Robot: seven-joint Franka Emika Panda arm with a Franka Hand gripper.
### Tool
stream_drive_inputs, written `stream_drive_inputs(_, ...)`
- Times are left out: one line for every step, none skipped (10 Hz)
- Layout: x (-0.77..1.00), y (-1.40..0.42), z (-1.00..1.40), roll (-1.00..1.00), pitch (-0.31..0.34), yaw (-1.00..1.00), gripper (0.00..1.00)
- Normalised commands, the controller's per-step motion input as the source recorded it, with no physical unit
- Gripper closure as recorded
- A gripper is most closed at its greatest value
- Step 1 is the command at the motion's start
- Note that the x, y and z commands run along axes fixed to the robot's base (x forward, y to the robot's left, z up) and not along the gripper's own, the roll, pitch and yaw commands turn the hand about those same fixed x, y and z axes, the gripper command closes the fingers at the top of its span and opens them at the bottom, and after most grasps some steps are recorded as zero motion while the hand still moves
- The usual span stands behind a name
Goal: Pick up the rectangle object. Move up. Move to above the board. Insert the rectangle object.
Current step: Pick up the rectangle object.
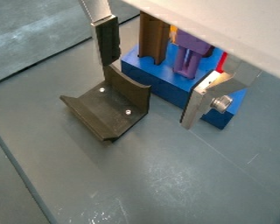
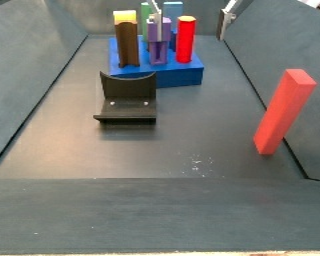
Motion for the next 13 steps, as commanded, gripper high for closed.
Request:
stream_drive_inputs(0.0,0.0,0.0,-0.01,0.0,0.0,0.0)
stream_drive_inputs(-0.32,0.09,0.0,0.0,-0.001,0.0,0.0)
stream_drive_inputs(-1.0,0.07,0.0,0.0,-0.081,-0.07,0.0)
stream_drive_inputs(-1.0,0.08,0.06,0.0,-0.097,-0.04,0.0)
stream_drive_inputs(-1.0,0.08,0.07,0.02,-0.106,0.0,0.0)
stream_drive_inputs(-1.0,0.16,0.03,0.0,-0.097,0.0,0.0)
stream_drive_inputs(-1.0,0.31,0.01,0.0,-0.071,0.0,0.0)
stream_drive_inputs(-1.0,0.38,0.0,0.0,-0.061,0.0,0.0)
stream_drive_inputs(-1.0,0.39,0.0,0.0,-0.076,0.0,0.0)
stream_drive_inputs(-1.0,0.33,0.0,0.0,-0.084,0.0,0.0)
stream_drive_inputs(-1.0,0.22,0.0,0.0,-0.106,0.0,0.0)
stream_drive_inputs(-1.0,0.22,0.0,0.01,-0.123,0.0,0.0)
stream_drive_inputs(-1.0,0.19,0.0,0.08,-0.056,0.0,0.0)
